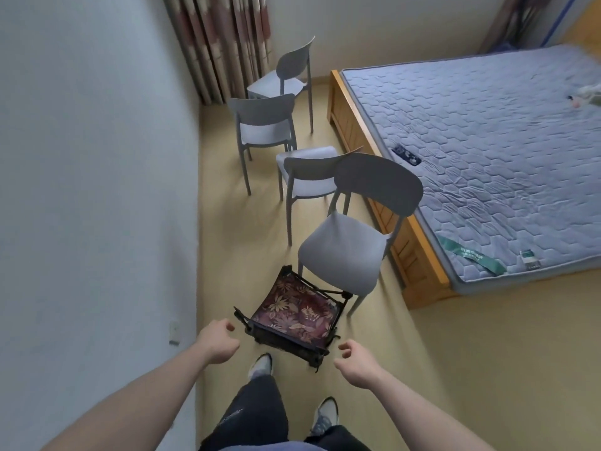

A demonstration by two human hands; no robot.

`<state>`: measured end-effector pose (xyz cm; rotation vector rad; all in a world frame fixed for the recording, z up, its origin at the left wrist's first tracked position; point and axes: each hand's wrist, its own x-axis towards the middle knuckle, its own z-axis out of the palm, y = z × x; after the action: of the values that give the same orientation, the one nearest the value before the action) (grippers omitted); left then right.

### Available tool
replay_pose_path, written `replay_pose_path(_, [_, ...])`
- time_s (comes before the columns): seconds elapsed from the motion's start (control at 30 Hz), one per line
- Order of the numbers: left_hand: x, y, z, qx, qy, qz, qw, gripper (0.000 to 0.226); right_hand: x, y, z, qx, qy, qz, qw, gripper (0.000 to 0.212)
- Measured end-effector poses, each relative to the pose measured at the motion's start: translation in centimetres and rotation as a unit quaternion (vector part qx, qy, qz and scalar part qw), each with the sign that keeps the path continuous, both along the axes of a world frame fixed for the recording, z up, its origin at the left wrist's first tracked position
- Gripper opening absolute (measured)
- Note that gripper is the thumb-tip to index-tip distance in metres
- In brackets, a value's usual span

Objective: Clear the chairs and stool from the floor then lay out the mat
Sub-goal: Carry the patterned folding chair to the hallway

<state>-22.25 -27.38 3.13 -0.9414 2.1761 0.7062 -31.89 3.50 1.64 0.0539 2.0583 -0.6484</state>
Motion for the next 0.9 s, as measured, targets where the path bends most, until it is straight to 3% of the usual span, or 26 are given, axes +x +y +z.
replay_pose_path(0.27, [-8.3,-5.1,-4.3,0.029,-0.027,-0.039,0.998,0.047,-0.8,-3.2,-3.1,0.036,-0.051,-0.114,0.991,0.05])
replay_pose_path(0.4, [-11.8,-7.6,-8.4,0.032,-0.048,-0.069,0.996,0.056,-1.6,-5.3,-6.4,0.052,-0.07,-0.165,0.982,0.052])
replay_pose_path(0.57, [-13.3,-10.1,-13.5,0.037,-0.094,-0.078,0.992,0.063,-2.0,-8.0,-10.6,0.063,-0.082,-0.202,0.974,0.05])
replay_pose_path(0.73, [-13.7,-11.0,-17.0,0.04,-0.123,-0.053,0.99,0.073,-1.7,-8.9,-15.2,0.09,-0.098,-0.242,0.961,0.061])
replay_pose_path(0.9, [-13.4,-11.7,-21.8,0.042,-0.171,-0.049,0.983,0.07,-1.4,-8.9,-20.9,0.123,-0.118,-0.291,0.941,0.059])
